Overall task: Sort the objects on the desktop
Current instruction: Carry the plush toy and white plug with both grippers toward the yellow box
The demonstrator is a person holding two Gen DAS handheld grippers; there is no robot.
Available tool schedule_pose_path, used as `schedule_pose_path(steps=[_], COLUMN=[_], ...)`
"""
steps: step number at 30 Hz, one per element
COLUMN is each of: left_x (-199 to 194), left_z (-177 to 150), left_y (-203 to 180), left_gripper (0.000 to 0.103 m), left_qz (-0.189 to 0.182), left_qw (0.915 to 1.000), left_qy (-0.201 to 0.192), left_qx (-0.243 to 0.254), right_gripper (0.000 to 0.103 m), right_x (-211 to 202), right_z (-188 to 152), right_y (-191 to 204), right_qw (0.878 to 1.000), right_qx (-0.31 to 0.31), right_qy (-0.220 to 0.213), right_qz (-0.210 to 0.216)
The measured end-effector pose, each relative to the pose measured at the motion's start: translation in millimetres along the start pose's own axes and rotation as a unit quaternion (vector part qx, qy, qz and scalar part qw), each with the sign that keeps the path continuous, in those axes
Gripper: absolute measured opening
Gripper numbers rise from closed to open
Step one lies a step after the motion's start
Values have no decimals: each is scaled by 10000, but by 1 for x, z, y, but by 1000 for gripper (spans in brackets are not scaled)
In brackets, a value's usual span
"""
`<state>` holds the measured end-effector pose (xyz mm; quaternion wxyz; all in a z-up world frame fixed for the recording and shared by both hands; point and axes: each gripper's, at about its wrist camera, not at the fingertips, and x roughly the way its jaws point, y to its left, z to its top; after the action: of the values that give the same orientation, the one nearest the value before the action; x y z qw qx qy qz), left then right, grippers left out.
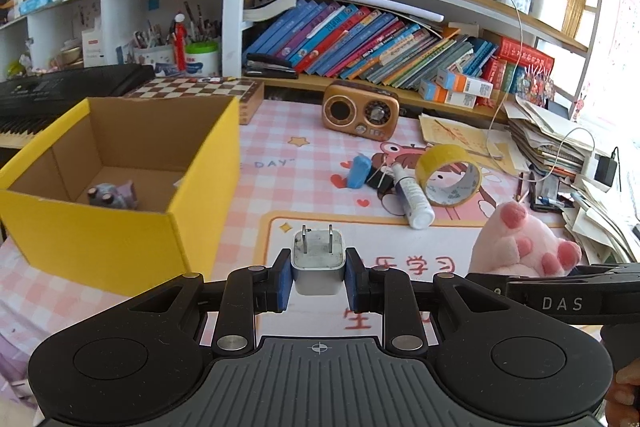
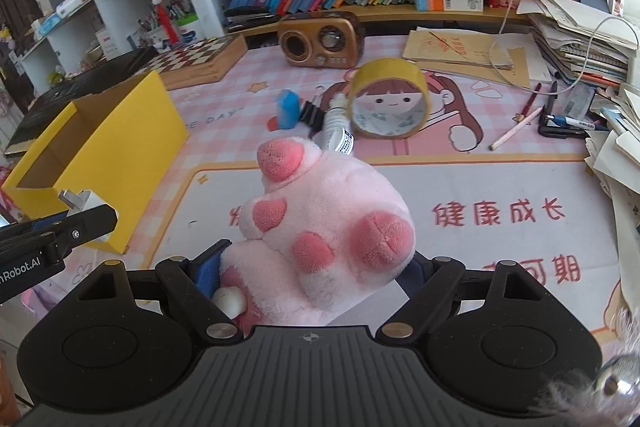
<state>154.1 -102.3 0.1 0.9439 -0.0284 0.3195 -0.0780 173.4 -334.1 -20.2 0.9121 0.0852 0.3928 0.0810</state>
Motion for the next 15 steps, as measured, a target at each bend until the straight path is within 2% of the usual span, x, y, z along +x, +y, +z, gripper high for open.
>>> schedule_pose_path(steps=[15], left_x=[-42], left_z=[-21], left_y=[65], left_gripper=[25], left_qz=[-81], left_qw=[9999], left_qy=[-45], left_qx=[-96], right_gripper=[82], right_x=[-15], right_z=[-34], right_y=[80], right_qw=[9998], right_qx=[-164], right_qy=[34], right_qz=[-44])
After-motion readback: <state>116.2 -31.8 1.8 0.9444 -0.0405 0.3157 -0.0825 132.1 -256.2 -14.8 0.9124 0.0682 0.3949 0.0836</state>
